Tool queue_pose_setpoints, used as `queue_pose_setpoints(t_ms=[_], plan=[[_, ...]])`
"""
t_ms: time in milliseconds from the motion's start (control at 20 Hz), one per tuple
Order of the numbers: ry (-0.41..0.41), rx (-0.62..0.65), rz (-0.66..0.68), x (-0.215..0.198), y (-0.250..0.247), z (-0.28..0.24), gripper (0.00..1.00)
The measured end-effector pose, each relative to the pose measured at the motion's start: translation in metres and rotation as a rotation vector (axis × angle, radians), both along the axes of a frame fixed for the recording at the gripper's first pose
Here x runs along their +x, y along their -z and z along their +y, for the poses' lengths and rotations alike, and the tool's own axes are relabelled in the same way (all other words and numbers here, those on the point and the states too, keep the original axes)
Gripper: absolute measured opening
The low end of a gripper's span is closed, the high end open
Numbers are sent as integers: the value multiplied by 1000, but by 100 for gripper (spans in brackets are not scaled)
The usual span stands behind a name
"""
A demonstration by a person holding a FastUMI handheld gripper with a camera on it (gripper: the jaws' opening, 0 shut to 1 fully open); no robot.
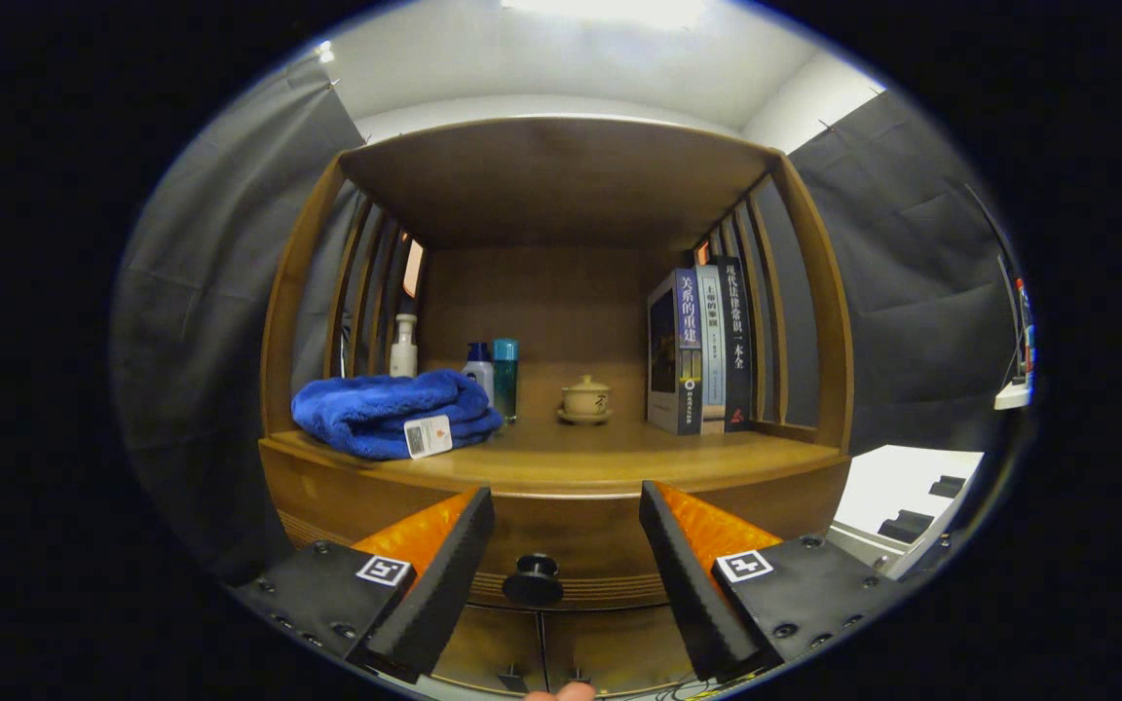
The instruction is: Pull open the drawer, take out the items inside it, and place them on the countertop above the cabinet.
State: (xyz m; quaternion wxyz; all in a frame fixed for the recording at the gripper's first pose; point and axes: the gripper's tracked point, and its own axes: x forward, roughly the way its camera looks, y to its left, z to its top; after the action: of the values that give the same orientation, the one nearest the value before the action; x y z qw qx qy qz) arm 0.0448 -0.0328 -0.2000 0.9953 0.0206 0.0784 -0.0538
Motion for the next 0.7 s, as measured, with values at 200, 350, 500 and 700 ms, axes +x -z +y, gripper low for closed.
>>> queue_pose_setpoints(t_ms=[200, 350, 500, 700], plan=[[-1, 26, 40, 4, 31, 7, 98], [-19, 41, 73, 11, 51, 17, 98], [-26, 38, 111, 19, 68, 24, 98], [-23, -20, 154, 22, 84, 28, 98]])
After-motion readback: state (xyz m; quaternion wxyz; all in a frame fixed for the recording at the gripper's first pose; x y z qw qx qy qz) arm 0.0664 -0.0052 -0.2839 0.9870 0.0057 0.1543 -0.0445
